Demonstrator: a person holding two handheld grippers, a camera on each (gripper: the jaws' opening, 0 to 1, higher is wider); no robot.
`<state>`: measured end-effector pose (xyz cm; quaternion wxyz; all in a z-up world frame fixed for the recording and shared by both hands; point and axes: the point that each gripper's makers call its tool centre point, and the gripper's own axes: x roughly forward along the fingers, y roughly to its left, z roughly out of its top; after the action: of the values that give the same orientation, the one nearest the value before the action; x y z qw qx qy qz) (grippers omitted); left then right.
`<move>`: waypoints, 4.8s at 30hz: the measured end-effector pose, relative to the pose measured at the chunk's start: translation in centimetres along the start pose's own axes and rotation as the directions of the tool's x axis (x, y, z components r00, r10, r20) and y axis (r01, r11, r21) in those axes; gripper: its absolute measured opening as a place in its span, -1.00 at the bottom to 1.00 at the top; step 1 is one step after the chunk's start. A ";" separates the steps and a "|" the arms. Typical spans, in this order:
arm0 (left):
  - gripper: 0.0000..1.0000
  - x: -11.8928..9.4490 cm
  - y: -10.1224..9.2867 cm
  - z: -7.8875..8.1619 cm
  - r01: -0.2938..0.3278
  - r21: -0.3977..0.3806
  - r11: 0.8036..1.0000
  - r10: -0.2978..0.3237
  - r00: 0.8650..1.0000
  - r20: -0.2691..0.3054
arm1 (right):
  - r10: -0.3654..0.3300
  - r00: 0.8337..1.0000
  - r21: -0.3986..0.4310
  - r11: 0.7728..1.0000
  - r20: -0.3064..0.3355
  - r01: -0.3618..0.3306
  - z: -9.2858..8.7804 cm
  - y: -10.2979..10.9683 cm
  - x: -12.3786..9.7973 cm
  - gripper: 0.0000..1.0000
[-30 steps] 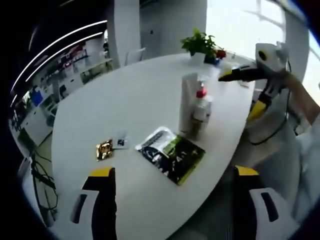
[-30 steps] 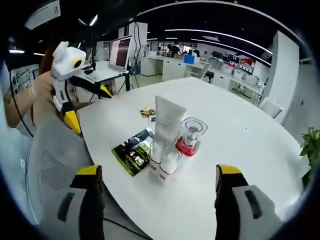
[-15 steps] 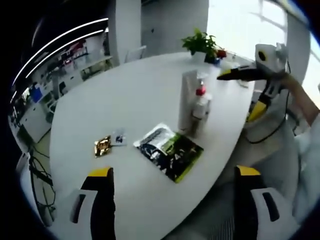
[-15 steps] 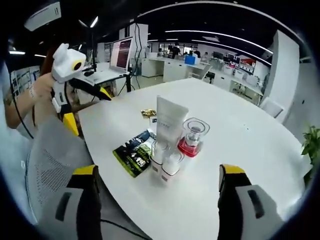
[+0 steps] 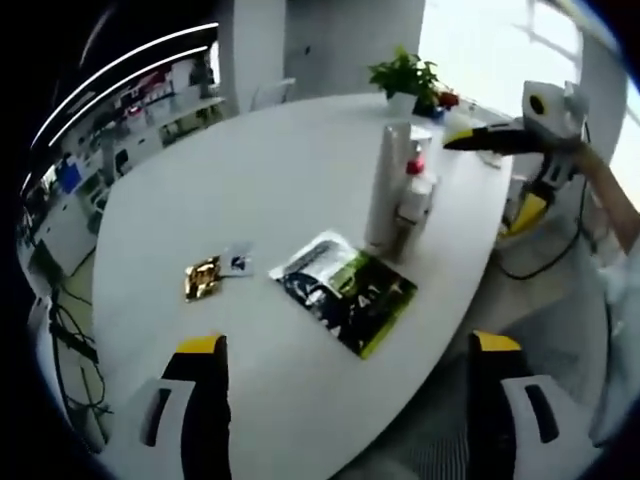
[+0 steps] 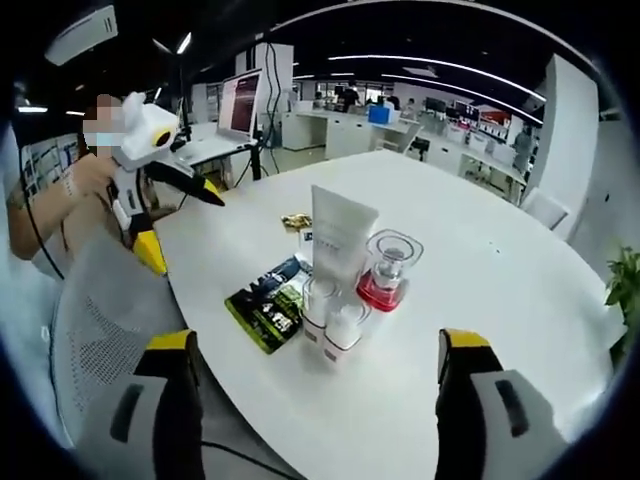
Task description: Arrange the skincare products in the storage area until every visible bottle or jar stands upright without overlapping.
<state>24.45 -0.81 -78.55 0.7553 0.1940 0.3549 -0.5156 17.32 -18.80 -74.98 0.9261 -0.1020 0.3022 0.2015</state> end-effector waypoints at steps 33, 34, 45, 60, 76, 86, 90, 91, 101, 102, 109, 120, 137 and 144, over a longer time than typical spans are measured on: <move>0.51 6.8 11.2 1.2 -0.014 0.085 0.996 0.025 0.991 -0.129 | -0.001 1.000 0.101 0.995 -0.029 0.004 -1.2 -1.3 1.0 0.99; 0.48 7.2 11.7 1.4 -0.021 0.104 0.994 0.034 0.992 -0.124 | -0.003 1.000 0.100 0.995 -0.030 0.006 -1.3 -1.3 1.0 0.99; 0.16 9.4 17.0 1.7 -0.020 0.286 0.958 0.071 0.983 -0.171 | 0.012 0.999 0.092 0.996 -0.044 -0.007 -1.3 -1.3 1.3 0.99; 0.07 12.5 18.2 2.2 0.235 0.635 0.735 -0.039 0.951 -0.307 | 0.002 0.998 0.122 0.993 -0.058 0.005 -2.0 -1.6 1.4 0.93; 0.06 13.9 17.8 2.0 0.452 0.664 0.595 -0.148 0.874 -0.462 | -0.020 0.996 0.169 0.985 -0.082 0.034 -3.5 -2.1 1.3 0.90; -0.15 14.1 18.1 1.8 0.532 0.650 0.542 -0.164 0.826 -0.539 | -0.020 0.996 0.174 0.984 -0.091 0.036 -3.8 -2.0 1.4 0.89; -0.18 14.2 18.1 1.7 0.545 0.663 0.513 -0.140 0.815 -0.562 | -0.023 0.996 0.178 0.983 -0.085 0.038 -3.7 -2.0 1.4 0.88; -0.19 14.2 18.1 1.7 0.542 0.662 0.517 -0.131 0.815 -0.564 | -0.025 0.996 0.177 0.983 -0.084 0.039 -3.6 -2.1 1.3 0.88; -0.28 13.7 17.7 1.2 0.501 0.587 0.635 -0.107 0.810 -0.576 | -0.023 0.997 0.170 0.985 -0.073 0.036 -3.5 -1.9 1.1 0.86; -0.29 13.5 17.5 1.1 0.507 0.580 0.637 -0.113 0.806 -0.581 | -0.023 0.997 0.166 0.985 -0.073 0.035 -3.5 -1.9 1.1 0.86; -0.29 12.5 17.3 0.8 0.475 0.587 0.656 -0.070 0.812 -0.580 | -0.023 0.998 0.145 0.989 -0.051 0.030 -2.7 -2.0 1.0 0.86; -0.28 10.6 14.0 1.1 0.457 0.558 0.693 -0.084 0.820 -0.567 | -0.011 1.000 0.107 0.994 -0.027 0.014 -1.7 -1.4 0.6 0.88; -0.28 10.4 10.1 -0.2 0.443 0.499 0.745 -0.098 0.813 -0.574 | -0.039 0.999 0.065 0.997 0.027 0.037 -0.1 -1.3 -1.6 0.99; -0.28 10.8 9.0 -0.9 0.437 0.485 0.758 -0.080 0.799 -0.596 | -0.053 0.998 0.070 0.996 0.027 0.051 -0.5 -1.1 -2.5 0.99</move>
<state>34.72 -3.58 -87.75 0.4391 0.5069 0.3952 -0.6278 15.68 -20.69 -73.75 0.9383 -0.0748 0.2926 0.1681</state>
